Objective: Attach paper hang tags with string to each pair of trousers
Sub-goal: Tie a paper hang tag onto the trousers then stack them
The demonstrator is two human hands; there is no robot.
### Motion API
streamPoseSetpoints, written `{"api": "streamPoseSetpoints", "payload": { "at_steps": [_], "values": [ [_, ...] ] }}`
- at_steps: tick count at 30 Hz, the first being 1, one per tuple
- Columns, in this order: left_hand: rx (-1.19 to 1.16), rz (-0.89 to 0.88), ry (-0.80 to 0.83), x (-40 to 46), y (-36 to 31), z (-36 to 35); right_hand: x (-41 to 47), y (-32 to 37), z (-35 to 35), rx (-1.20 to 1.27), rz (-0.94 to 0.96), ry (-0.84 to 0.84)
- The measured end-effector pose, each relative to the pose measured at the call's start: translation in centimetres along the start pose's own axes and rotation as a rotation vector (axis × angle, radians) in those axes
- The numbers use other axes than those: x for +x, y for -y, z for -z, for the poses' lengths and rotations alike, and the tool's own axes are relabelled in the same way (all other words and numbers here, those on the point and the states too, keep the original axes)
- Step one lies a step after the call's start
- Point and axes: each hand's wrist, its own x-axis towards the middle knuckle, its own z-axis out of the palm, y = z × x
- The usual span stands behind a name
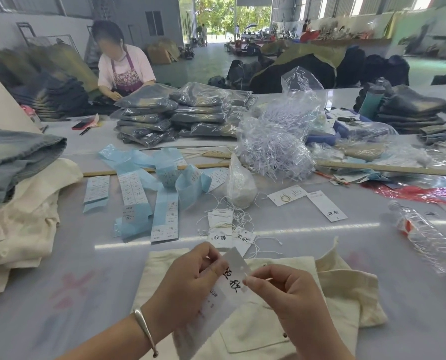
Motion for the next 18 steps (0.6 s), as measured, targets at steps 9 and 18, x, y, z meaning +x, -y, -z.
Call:
{"api": "streamPoseSetpoints", "payload": {
  "at_steps": [9, 18],
  "values": [
    [-0.126, -0.07, 0.076, -0.8, -0.1, -1.3, 2.1, -0.5, -0.2, -0.141, 0.072, -0.053],
    [-0.076, -0.123, 0.001, -0.4, 0.0, -1.2, 3.2, -0.3, -0.7, -0.024, 0.043, -0.051]
  ]
}}
